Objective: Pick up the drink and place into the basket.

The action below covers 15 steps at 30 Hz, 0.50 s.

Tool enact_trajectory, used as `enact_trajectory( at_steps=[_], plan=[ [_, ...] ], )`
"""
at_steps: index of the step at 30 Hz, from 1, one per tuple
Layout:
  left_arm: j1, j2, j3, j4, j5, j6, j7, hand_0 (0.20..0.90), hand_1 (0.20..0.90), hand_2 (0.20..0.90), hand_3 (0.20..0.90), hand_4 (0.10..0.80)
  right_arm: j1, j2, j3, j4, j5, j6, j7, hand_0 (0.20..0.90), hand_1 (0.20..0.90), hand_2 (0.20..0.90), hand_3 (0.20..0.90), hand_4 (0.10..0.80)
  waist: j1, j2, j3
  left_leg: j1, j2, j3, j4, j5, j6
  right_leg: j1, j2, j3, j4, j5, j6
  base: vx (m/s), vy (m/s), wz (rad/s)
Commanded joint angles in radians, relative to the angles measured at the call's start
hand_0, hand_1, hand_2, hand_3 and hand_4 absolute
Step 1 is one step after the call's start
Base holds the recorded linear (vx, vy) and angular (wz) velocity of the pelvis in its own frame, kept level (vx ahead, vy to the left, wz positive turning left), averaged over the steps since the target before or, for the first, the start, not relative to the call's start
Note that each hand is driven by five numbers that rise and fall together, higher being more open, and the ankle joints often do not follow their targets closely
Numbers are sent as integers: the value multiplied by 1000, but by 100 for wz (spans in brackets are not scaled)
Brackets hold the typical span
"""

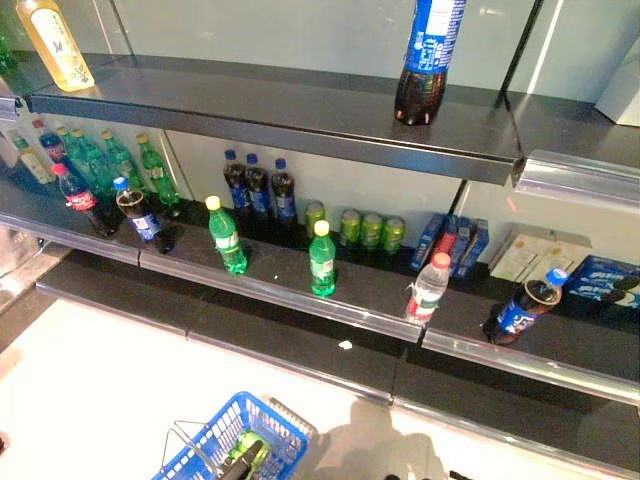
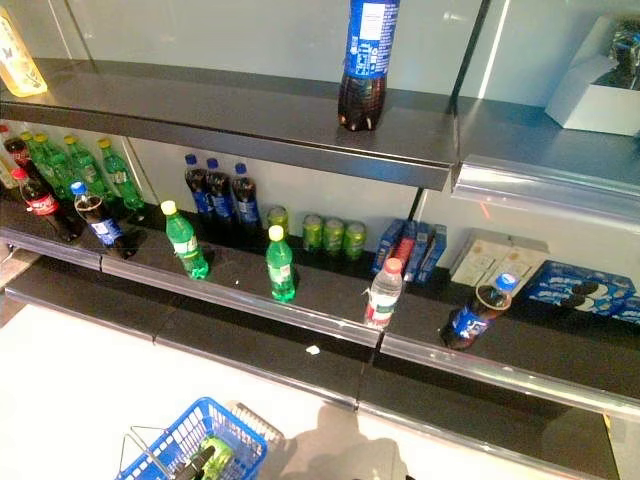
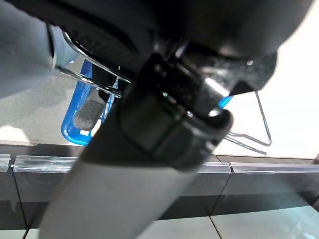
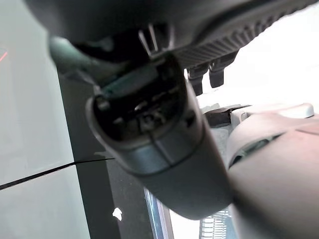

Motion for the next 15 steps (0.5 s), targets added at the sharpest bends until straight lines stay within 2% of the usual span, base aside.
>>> enact_trajectory(
  at_steps=[1, 10, 15],
  plan=[
    [-47, 13, 3, -19, 33, -44, -102, 300, 300, 300, 200, 100, -45, 15, 4, 41, -23, -6, 13, 900, 900, 900, 900, 800, -14, -24, 24, -47, 44, 21, -2, 59, -15, 49, -69, -27, 18, -35, 48, 0, 0, 0],
    [-42, 10, 2, -17, 33, -53, -112, 300, 300, 300, 200, 100, -47, 15, -2, 51, -14, -23, 4, 900, 900, 900, 900, 800, -8, -22, 21, -49, 43, 15, -2, 53, -15, 51, -72, -33, 15, -37, 49, 0, 0, 0],
    [-45, 16, 2, -22, 32, -44, -104, 300, 300, 300, 200, 100, -46, 9, 22, 28, -93, -98, -52, 900, 900, 900, 900, 800, -9, -23, 23, -50, 44, 13, -2, 54, -16, 50, -73, -31, 16, -36, 51, 0, 0, 0]
  ],
)
